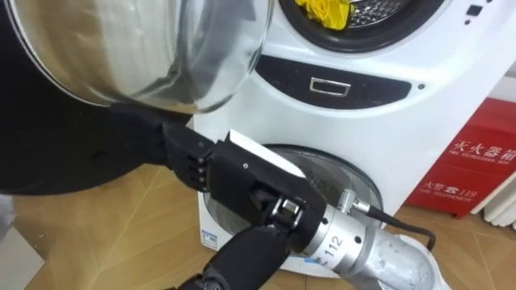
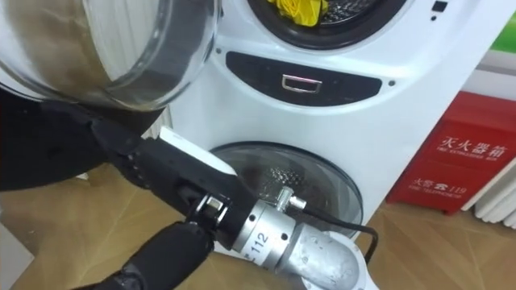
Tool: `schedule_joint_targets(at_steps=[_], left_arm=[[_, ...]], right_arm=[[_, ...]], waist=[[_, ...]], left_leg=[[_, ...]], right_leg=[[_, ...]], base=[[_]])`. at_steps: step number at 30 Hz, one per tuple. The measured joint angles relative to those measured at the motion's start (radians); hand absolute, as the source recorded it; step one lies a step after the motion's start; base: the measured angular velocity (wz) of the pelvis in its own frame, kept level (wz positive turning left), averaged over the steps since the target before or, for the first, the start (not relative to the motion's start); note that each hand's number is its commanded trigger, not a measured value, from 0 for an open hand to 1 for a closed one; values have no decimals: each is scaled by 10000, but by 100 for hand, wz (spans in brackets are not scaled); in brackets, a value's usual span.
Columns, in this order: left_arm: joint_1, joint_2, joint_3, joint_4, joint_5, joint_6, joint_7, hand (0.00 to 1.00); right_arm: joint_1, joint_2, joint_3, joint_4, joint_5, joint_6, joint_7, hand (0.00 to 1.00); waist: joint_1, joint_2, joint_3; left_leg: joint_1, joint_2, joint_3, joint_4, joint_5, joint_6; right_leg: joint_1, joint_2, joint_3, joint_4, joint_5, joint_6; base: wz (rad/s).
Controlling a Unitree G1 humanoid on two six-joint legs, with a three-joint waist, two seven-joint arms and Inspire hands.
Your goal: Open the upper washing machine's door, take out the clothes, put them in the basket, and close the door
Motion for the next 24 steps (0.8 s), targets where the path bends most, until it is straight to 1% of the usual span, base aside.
schedule_joint_targets(at_steps=[1,4,8,10,13,15,16,20,22,24], left_arm=[[12,0,0,0,0,0,0,0],[10,-23,-2,-8,1,0,0,0],[12,-47,-24,7,-1,-6,2,0],[96,-85,-24,12,-8,-4,9,0],[202,-133,-20,-10,-2,28,54,0],[185,-199,-18,-17,-2,182,56,0],[182,-219,-19,-14,-3,204,57,0],[204,-220,-11,-29,-2,210,56,0],[201,-221,-9,-16,1,202,75,0],[216,-228,-9,-20,-2,200,102,0]], right_arm=[[0,-2,-28,8,-13,53,32,0],[1,14,-179,13,-19,53,124,0],[66,33,-189,11,-8,51,184,0],[299,19,-194,12,-6,51,247,0],[769,-7,-232,16,-27,51,222,0],[1069,-53,-231,111,-93,52,174,0],[1226,-164,-236,310,-179,50,97,0],[1709,-291,-328,1003,-735,118,-328,0],[2033,-274,-719,1354,-1080,162,-652,0],[2147,-234,-1042,1499,-1151,161,-896,0]], waist=[[-9,14,9],[-9,38,17],[-60,108,-4],[-59,202,-50],[-86,260,-57],[-119,285,-61],[-180,300,-58],[-359,313,-54],[-457,320,-49],[-644,331,-43]], left_leg=[[1,-3,0,12,0,0],[0,-3,-1,27,0,0],[-17,-2,-5,14,-20,5],[0,-8,0,21,-37,12],[-2,-20,2,88,-36,14],[-3,-25,23,92,-36,14],[0,-28,28,92,-35,15],[35,-35,74,106,-34,18],[38,-37,77,107,-33,18],[29,-32,70,109,-34,19]], right_leg=[[13,-4,-8,0,0,0],[42,-11,-37,-1,0,0],[63,-17,-74,-1,0,-1],[99,-27,-72,-7,0,0],[111,-39,-92,-19,0,0],[111,-49,-94,-17,-1,1],[116,-54,-103,-17,-1,1],[120,-61,-68,1,0,1],[118,-58,-44,9,0,1],[119,-57,-55,8,0,1]], base=[[0],[1],[3],[0],[0],[0],[0],[-3],[0],[0]])
